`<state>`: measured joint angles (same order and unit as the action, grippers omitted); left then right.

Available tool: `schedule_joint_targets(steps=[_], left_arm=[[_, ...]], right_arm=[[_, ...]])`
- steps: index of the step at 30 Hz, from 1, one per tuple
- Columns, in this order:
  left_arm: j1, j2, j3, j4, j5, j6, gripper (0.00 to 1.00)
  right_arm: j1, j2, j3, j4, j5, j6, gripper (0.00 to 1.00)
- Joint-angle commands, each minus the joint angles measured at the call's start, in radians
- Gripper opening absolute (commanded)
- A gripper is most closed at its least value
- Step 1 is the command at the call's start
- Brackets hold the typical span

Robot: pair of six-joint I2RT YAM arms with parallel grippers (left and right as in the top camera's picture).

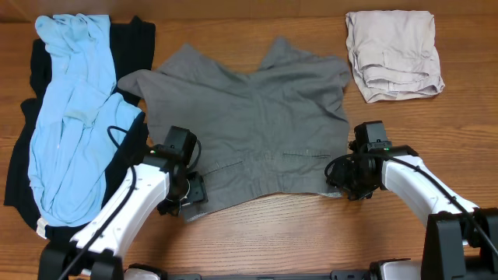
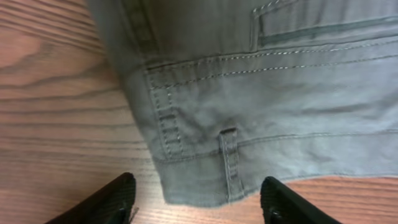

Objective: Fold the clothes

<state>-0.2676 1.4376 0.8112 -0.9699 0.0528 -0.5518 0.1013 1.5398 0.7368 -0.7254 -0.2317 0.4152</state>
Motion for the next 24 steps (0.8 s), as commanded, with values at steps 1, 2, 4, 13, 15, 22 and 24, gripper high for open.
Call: schedule_joint_targets(steps=[1, 2, 4, 13, 15, 22, 24], left_arm=[[0.005, 0.057, -0.029, 0.017, 0.033, -0.018, 0.63], [0.005, 0.071, -0.034, 0.021, 0.033, -0.023, 0.63], [0.005, 0.094, -0.047, 0.033, 0.036, -0.031, 0.61], [0.005, 0.127, -0.058, 0.025, 0.080, -0.027, 0.04], [0.005, 0.127, -0.058, 0.009, 0.128, -0.005, 0.04], [0.005, 0.101, -0.054, -0.103, 0.276, 0.111, 0.04], [0.005, 0.088, -0.054, -0.148, 0.281, 0.144, 0.04]], right_arm=[[0.002, -0.025, -0.006, 0.006, -0.010, 0.005, 0.45], [0.002, -0.025, -0.006, 0.006, -0.010, 0.005, 0.45], [0.002, -0.025, -0.006, 0.007, -0.010, 0.005, 0.45], [0.002, -0.025, -0.006, 0.000, -0.010, 0.010, 0.04], [0.001, -0.025, -0.002, -0.027, -0.010, 0.031, 0.04], [-0.001, -0.067, 0.031, -0.179, -0.013, 0.027, 0.04], [-0.002, -0.097, 0.048, -0.243, -0.013, 0.027, 0.04]])
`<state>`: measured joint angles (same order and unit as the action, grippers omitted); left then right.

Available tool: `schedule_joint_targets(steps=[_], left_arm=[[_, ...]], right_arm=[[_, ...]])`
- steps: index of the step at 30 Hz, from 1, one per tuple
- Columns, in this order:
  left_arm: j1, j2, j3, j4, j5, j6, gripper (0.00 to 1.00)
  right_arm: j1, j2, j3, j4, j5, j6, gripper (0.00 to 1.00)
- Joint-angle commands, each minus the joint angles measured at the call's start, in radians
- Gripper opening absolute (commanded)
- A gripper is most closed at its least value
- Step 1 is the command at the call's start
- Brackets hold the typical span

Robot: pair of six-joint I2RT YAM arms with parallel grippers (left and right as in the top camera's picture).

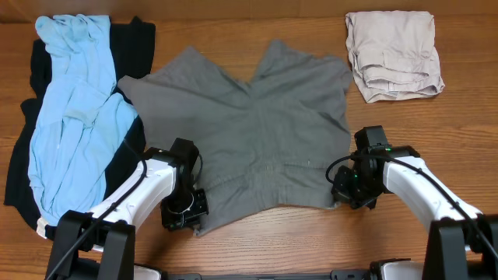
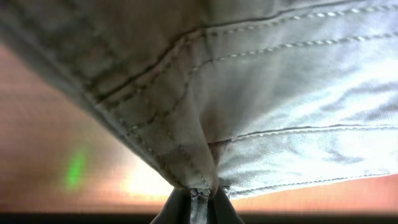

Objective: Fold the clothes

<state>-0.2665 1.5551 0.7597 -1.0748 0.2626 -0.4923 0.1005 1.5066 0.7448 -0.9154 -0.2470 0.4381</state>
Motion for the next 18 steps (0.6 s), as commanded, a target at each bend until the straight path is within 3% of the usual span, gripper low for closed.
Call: schedule_joint_targets(steps=[1, 9, 18], left_arm=[[0.004, -0.034, -0.002, -0.067, 0.071, 0.101, 0.04], [0.004, -0.046, 0.007, -0.157, 0.208, 0.199, 0.04], [-0.002, -0.076, 0.062, -0.281, 0.228, 0.272, 0.04]], right_arm=[[-0.001, -0.081, 0.052, -0.094, 0.002, 0.005, 0.04], [-0.042, -0.209, 0.169, -0.357, 0.020, 0.000, 0.04], [-0.051, -0.266, 0.301, -0.537, 0.017, 0.000, 0.04]])
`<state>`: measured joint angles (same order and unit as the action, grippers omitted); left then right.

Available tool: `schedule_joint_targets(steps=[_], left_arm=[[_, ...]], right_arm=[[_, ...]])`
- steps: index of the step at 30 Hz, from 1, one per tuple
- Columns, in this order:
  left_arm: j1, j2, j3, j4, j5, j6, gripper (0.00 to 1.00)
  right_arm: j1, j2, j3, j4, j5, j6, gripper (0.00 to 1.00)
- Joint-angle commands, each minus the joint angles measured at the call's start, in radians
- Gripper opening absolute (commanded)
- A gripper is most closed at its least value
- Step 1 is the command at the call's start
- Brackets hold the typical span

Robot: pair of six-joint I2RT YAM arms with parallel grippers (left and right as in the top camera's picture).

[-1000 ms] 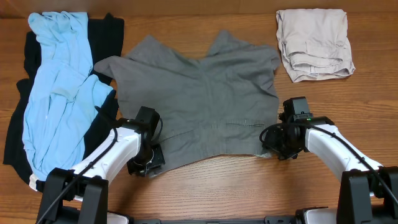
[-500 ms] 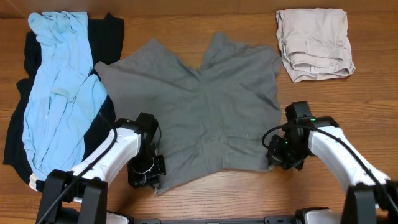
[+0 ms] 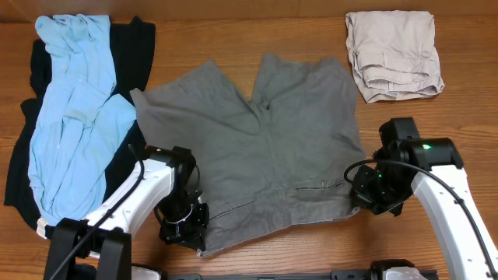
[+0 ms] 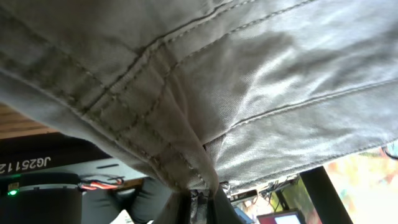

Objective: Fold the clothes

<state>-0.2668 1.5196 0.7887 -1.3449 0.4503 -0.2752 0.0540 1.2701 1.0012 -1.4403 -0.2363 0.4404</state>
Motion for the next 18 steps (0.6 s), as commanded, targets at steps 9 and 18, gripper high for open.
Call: schedule_joint_targets(steps=[9, 18], left_arm=[[-0.003, -0.148, 0.042, -0.001, 0.039, 0.054, 0.43], [-0.004, -0.160, 0.087, 0.057, 0.028, 0.055, 0.74]], right_arm=[[-0.005, -0.048, 0.047, -0.058, 0.010, -0.002, 0.66], [-0.005, -0.095, 0.060, 0.071, -0.017, -0.002, 0.81]])
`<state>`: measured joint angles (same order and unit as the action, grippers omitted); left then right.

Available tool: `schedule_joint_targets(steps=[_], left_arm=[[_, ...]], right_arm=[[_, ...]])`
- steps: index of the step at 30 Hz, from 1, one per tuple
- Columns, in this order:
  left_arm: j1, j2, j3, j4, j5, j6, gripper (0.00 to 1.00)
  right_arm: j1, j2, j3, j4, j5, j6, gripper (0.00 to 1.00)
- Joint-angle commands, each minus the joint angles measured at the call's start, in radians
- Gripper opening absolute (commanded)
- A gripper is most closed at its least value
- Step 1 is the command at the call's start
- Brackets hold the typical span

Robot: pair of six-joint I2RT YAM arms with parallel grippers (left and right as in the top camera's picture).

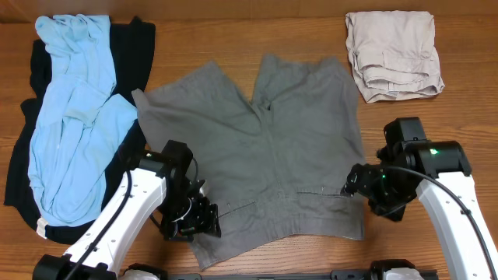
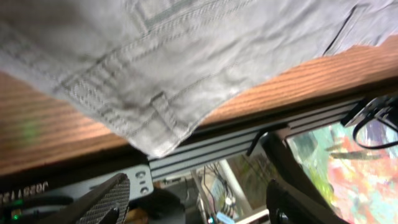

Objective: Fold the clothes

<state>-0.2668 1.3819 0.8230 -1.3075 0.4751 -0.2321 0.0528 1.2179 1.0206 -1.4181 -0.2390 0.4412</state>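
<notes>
The grey shorts (image 1: 264, 148) lie spread flat in the middle of the table, waistband toward the front edge and legs toward the back. My left gripper (image 1: 199, 222) (image 2: 199, 202) stands open just off the waistband's left corner (image 2: 155, 134), which reaches the table's front edge; nothing is between its fingers (image 2: 106, 199). My right gripper (image 1: 359, 185) sits at the right end of the waistband. From overhead its jaws cannot be made out.
A light blue garment (image 1: 74, 117) lies over a black one (image 1: 132, 47) at the left. Folded beige shorts (image 1: 393, 54) rest at the back right. The table's front edge and a metal rail (image 2: 205, 146) run right under the left gripper.
My left gripper was shut on the waistband's left corner and is now open, with the corner lying at the table's front edge. The waistband lies a little nearer the front.
First the shorts lay rumpled, my left gripper open at the waistband's corner. Then it was shut on that corner. Later the shorts were nearer the front and flatter, both arms at the waistband's ends. Now the left gripper has let go.
</notes>
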Motion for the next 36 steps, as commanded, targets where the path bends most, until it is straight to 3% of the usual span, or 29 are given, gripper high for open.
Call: schedule_joint_targets(steps=[1, 6, 10, 14, 19, 28, 36], left_arm=[[-0.007, -0.026, 0.074, 0.035, -0.008, 0.012, 0.76], [-0.025, -0.036, 0.194, 0.182, -0.163, 0.013, 0.86], [-0.024, -0.034, 0.214, 0.415, -0.269, 0.066, 1.00], [-0.023, -0.008, 0.214, 0.612, -0.368, 0.107, 1.00], [-0.024, 0.056, 0.214, 0.788, -0.378, 0.151, 1.00], [-0.024, 0.111, 0.214, 0.842, -0.389, 0.206, 0.97], [-0.024, 0.117, 0.214, 0.863, -0.452, 0.230, 1.00]], right_arm=[[-0.003, -0.047, 0.043, 0.100, -0.014, -0.005, 0.82], [-0.002, -0.018, 0.043, 0.398, -0.013, -0.090, 0.88], [-0.002, 0.056, 0.043, 0.563, -0.018, -0.109, 0.88], [-0.002, 0.134, 0.043, 0.598, -0.017, -0.117, 0.89], [-0.002, 0.233, 0.039, 0.627, -0.009, -0.117, 0.93], [-0.001, 0.469, 0.039, 0.813, -0.027, -0.148, 0.91], [0.031, 0.581, 0.034, 0.689, -0.047, -0.095, 0.89]])
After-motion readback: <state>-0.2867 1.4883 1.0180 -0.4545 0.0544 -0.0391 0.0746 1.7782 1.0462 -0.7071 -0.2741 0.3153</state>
